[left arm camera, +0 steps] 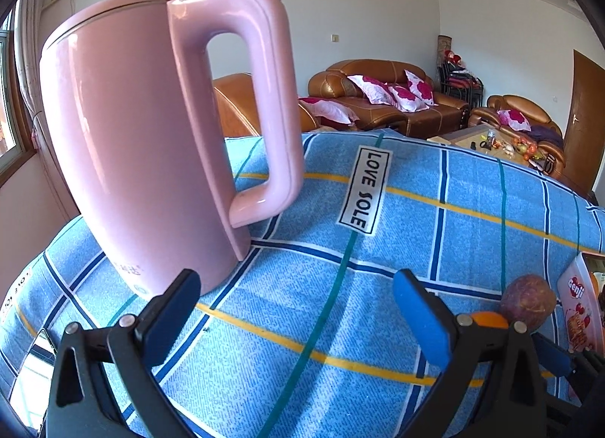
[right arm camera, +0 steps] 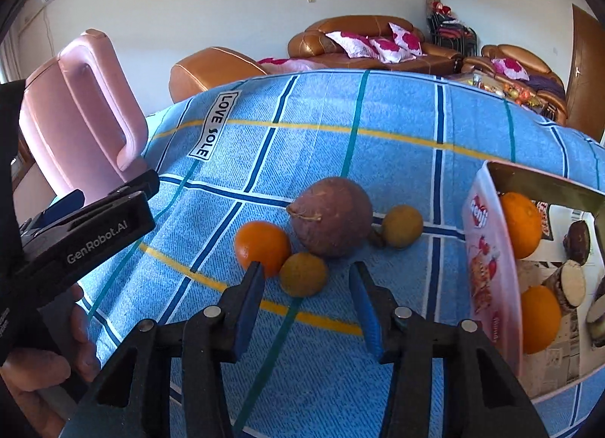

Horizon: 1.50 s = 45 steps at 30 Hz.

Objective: Organize fruits
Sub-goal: 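Move the right tool to a small yellow-brown fruit while the left tool approaches an orange, then grasp the small yellow-brown fruit with the right tool while the left tool grasps an orange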

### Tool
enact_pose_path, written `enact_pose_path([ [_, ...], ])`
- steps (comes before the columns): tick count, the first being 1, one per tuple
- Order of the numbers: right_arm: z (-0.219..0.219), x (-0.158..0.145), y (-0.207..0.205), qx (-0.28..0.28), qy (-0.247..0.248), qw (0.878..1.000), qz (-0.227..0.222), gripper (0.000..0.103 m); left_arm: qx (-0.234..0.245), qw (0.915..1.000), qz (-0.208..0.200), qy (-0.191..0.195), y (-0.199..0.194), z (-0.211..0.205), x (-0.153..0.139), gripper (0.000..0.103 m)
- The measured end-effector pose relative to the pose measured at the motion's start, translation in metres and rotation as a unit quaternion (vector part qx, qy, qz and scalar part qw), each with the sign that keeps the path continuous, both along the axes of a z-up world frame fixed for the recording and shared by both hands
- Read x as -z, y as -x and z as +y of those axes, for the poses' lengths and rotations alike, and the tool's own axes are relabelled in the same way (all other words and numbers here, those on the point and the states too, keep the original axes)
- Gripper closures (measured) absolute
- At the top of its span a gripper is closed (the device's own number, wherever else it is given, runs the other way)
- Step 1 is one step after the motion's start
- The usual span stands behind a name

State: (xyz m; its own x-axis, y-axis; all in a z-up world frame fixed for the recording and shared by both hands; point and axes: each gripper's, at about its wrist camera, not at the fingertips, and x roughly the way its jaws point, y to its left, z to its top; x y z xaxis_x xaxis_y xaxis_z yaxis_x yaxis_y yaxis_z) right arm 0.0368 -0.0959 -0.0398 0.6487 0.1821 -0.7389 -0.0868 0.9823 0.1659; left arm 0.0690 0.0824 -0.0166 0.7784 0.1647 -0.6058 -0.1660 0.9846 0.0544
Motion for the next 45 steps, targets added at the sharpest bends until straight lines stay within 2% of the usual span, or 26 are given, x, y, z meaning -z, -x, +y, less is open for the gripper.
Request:
enact_pose_path([
  [4, 0.003, 0.003, -0.004, -0.006, -0.012, 1.0, 0.007, 0.06, 0.002, 0.9999, -0.002, -0.01, -0.001, -0.001, 0.0, 0.0],
  [7, -0.001, 0.005, -0.004, -0.013, -0.041, 0.999, 0.011, 0.067, 0.004, 1.0, -0.003, -0.006, 0.0, -0.001, -0.001, 0.0],
  [8, -0.004, 0.005, -0.004, -0.014, -0.053, 0.998, 0.011, 0.072, 0.004, 1.0, -0.004, -0.005, 0.0, -0.001, -0.001, 0.0],
  [11, -0.01, 0.006, -0.003, -0.016, -0.073, 0.997, 0.013, 0.073, 0.006, 1.0, -0.003, -0.003, -0.001, -0.001, -0.001, 0.0],
  [17, -0.003, 0.003, 0.0, -0.021, -0.053, 0.998, 0.008, 0.073, 0.031, 0.9995, -0.01, -0.006, 0.004, -0.008, -0.004, 0.0],
  [21, -0.011, -0.008, 0.02, -0.021, -0.05, 0.998, -0.028, 0.073, 0.071, 0.9973, -0.01, 0.015, 0.005, -0.014, -0.004, 0.0],
  [24, -0.019, -0.017, 0.039, -0.014, -0.032, 0.998, -0.061, 0.073, 0.107, 0.9942, -0.005, 0.012, 0.006, -0.027, -0.004, 0.001],
  [27, -0.029, -0.027, 0.053, 0.005, -0.01, 0.996, -0.092, 0.073, 0.144, 0.9895, -0.002, 0.006, 0.008, -0.039, -0.004, 0.009],
  [31, -0.045, -0.038, 0.061, 0.037, 0.015, 0.991, -0.128, 0.073, 0.19, 0.9813, -0.002, 0.033, 0.013, -0.048, -0.006, 0.016],
  [33, -0.052, -0.043, 0.062, 0.048, 0.022, 0.989, -0.141, 0.073, 0.207, 0.9781, -0.007, 0.023, 0.018, -0.056, -0.007, 0.016],
  [36, -0.06, -0.046, 0.062, 0.055, 0.015, 0.988, -0.145, 0.073, 0.239, 0.9708, 0.007, 0.017, 0.02, -0.064, -0.006, 0.024],
  [38, -0.064, -0.045, 0.061, 0.058, 0.006, 0.988, -0.142, 0.073, 0.26, 0.9653, 0.02, 0.017, 0.021, -0.069, -0.003, 0.025],
  [42, -0.063, -0.045, 0.058, 0.056, 0.006, 0.989, -0.139, 0.073, 0.283, 0.9581, 0.043, -0.008, 0.02, -0.082, 0.003, 0.027],
  [45, -0.065, -0.044, 0.057, 0.056, -0.002, 0.989, -0.135, 0.073, 0.276, 0.9585, 0.068, -0.023, 0.012, -0.088, 0.01, 0.03],
])
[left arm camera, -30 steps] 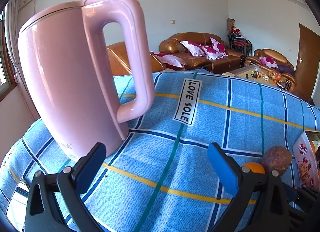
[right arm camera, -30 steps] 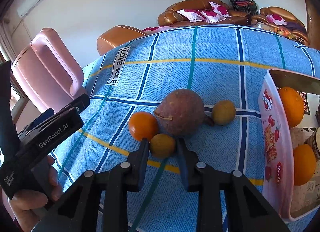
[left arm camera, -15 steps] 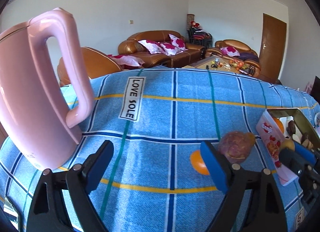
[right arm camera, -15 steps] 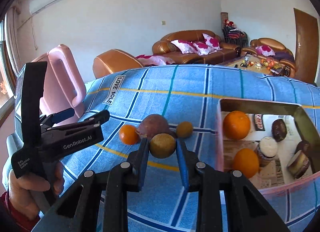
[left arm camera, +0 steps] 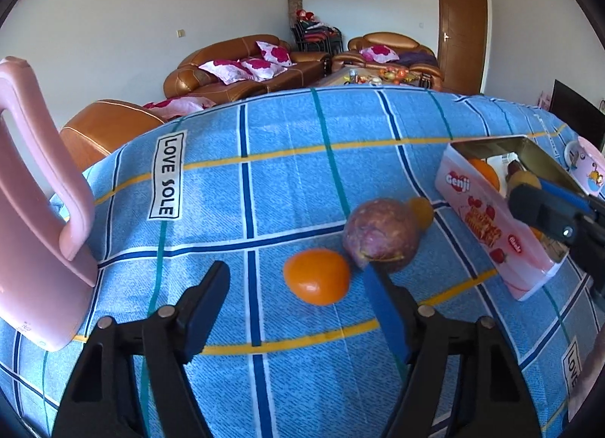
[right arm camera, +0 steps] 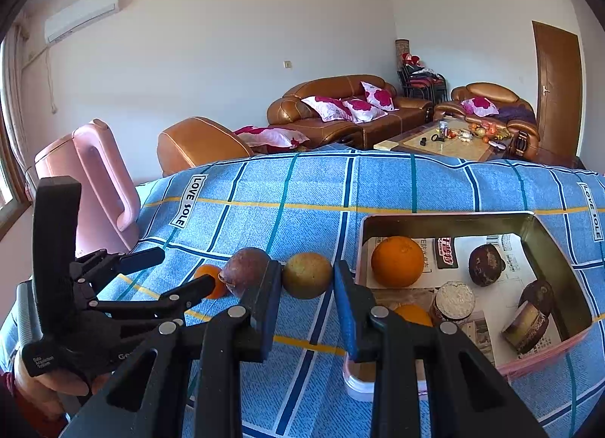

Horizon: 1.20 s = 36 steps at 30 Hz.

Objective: Organize fruits
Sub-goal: 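Grasp the small yellow-brown fruit with the right tool while the left tool grasps an orange, then carry the small fruit and the orange up and over the pink tin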

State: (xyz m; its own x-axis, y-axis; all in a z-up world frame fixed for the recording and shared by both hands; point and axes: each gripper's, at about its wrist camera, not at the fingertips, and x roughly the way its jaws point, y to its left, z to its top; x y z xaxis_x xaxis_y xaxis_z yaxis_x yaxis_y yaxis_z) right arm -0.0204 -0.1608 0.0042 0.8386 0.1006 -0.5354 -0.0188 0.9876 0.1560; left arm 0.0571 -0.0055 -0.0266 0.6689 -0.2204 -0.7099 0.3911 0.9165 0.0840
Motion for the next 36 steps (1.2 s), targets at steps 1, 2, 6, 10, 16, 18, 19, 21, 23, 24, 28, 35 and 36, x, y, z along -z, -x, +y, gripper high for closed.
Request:
enact_pose_path([
  [1, -0.001, 0.0, 0.0, 0.001, -0.003, 1.0, 0.001, 0.073, -0.004, 1.0, 0.008, -0.003, -0.004, 0.0, 0.002, 0.034],
  [2, -0.001, 0.0, 0.0, 0.001, -0.004, 1.0, 0.001, 0.073, -0.007, 0.9998, 0.016, -0.004, -0.009, -0.001, 0.004, 0.034],
  [6, -0.003, -0.001, 0.0, 0.0, -0.006, 1.0, 0.0, 0.073, -0.024, 0.999, 0.036, -0.013, -0.027, -0.006, 0.01, 0.034],
  [10, -0.004, 0.0, -0.001, 0.001, -0.002, 1.0, 0.0, 0.073, -0.023, 0.998, 0.058, 0.003, -0.036, -0.006, 0.013, 0.041],
  [16, -0.003, 0.003, -0.002, 0.002, 0.0, 1.0, 0.005, 0.073, -0.034, 0.9965, 0.066, 0.039, -0.039, 0.008, 0.012, 0.061],
  [18, -0.002, 0.005, -0.002, 0.003, 0.004, 1.0, 0.004, 0.073, -0.037, 0.9967, 0.062, 0.038, -0.037, 0.01, 0.012, 0.061],
  [19, -0.003, 0.005, -0.002, 0.005, 0.004, 1.0, 0.003, 0.073, -0.044, 0.997, 0.054, 0.035, -0.035, 0.012, 0.01, 0.061],
  [21, -0.004, 0.004, -0.001, 0.008, 0.006, 1.0, -0.003, 0.073, -0.065, 0.9971, 0.025, 0.03, -0.026, 0.015, 0.004, 0.061],
  [23, -0.002, 0.003, 0.001, 0.011, 0.012, 1.0, -0.013, 0.073, -0.091, 0.9954, -0.008, 0.027, -0.018, 0.02, -0.003, 0.061],
  [24, -0.001, 0.002, 0.002, 0.011, 0.015, 1.0, -0.017, 0.073, -0.105, 0.9938, -0.023, 0.025, -0.014, 0.022, -0.006, 0.061],
  [28, 0.006, 0.001, 0.006, 0.004, 0.029, 0.999, -0.029, 0.073, -0.147, 0.9859, -0.076, 0.022, 0.0, 0.031, -0.016, 0.061],
  [35, 0.013, 0.002, 0.007, 0.002, 0.048, 0.998, -0.036, 0.073, -0.172, 0.9784, -0.109, 0.033, 0.01, 0.031, -0.024, 0.061],
  [36, 0.014, 0.003, 0.006, 0.002, 0.049, 0.998, -0.034, 0.073, -0.173, 0.9779, -0.113, 0.033, 0.013, 0.027, -0.024, 0.061],
])
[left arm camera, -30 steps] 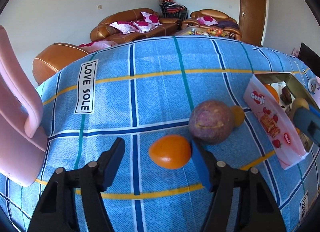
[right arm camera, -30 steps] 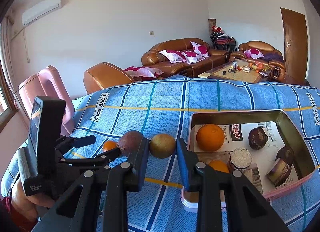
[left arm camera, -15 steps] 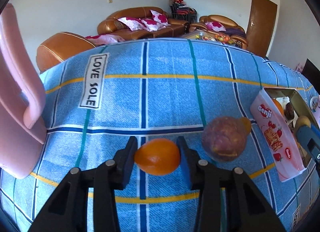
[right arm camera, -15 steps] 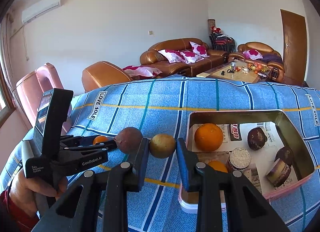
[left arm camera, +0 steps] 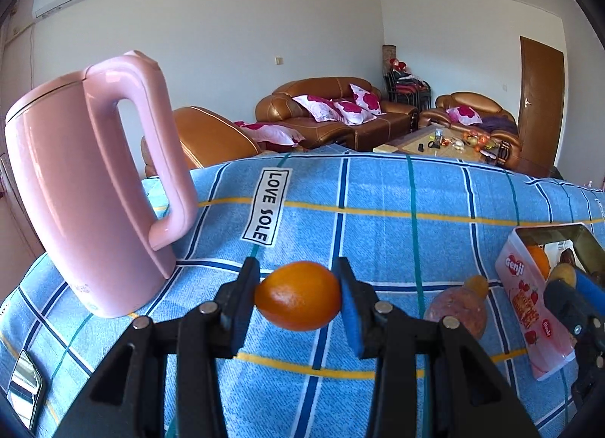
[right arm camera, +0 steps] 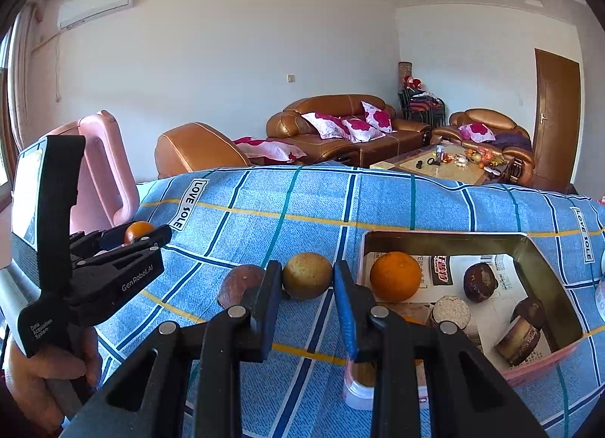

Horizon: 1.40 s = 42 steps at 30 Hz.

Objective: Organize fruits
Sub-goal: 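Carry the small fruit and the orange up and over the pink tin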

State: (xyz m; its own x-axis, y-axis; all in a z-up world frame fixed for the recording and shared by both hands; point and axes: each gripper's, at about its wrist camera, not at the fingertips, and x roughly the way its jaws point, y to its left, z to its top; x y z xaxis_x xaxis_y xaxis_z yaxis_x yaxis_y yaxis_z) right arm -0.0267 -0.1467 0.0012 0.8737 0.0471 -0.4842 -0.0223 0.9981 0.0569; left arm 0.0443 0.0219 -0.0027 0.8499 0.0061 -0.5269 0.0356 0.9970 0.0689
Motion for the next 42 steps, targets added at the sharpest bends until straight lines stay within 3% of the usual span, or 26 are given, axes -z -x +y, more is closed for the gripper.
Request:
enact_pose_path([
  [23, -0.008, -0.002, 0.023, 0.016, 0.021, 1.0, -0.011, 0.073, 0.013, 0.9994, -0.03, -0.007, 0.046, -0.034, -0.006, 0.061],
  [42, -0.049, -0.006, 0.045, 0.045, 0.035, 0.998, -0.022, 0.073, 0.04, 0.9986, -0.034, -0.001, 0.062, -0.078, -0.009, 0.061],
])
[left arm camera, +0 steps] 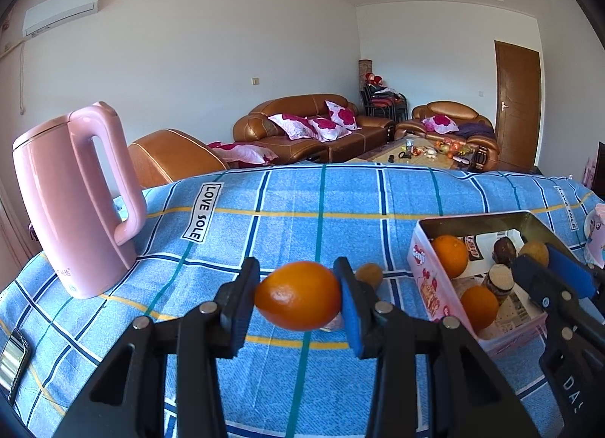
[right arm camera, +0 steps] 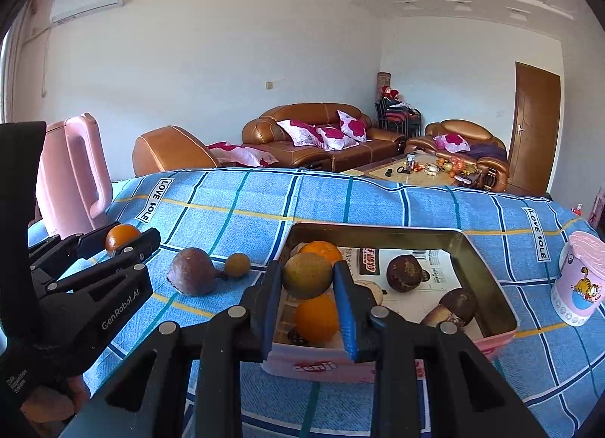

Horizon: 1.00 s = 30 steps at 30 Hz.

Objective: Organize fruits
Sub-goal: 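Carry the small fruit and the orange up and over the pink tin, then lower the small fruit and orange into the tin and open both tools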

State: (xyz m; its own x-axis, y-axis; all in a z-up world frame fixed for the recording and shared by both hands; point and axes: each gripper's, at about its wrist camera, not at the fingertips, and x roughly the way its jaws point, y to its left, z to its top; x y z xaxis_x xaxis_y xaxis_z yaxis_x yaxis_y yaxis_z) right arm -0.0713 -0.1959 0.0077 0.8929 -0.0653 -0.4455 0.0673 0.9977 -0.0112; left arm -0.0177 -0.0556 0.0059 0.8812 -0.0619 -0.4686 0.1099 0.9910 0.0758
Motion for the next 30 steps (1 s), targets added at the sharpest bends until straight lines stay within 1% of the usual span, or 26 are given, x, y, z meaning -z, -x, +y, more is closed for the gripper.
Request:
enact_pose_path([
  [15, -0.054, -0.009, 0.003, 0.041, -0.005, 0.999, -0.015, 0.073, 0.029, 0.9995, -0.012, 0.009, 0.002, -0.044, -0.005, 0.061],
  [21, -0.076, -0.011, 0.003, 0.058, -0.007, 0.998, -0.018, 0.073, 0.044, 0.9986, -0.022, 0.017, 0.007, -0.062, -0.012, 0.061],
  [27, -0.097, -0.013, 0.004, 0.077, -0.013, 0.997, -0.023, 0.073, 0.063, 0.9976, -0.025, 0.015, 0.003, -0.086, -0.015, 0.061],
  [30, -0.105, -0.014, 0.003, 0.087, -0.012, 0.996, -0.025, 0.073, 0.074, 0.9968, -0.023, 0.021, 0.0, -0.099, -0.017, 0.061],
])
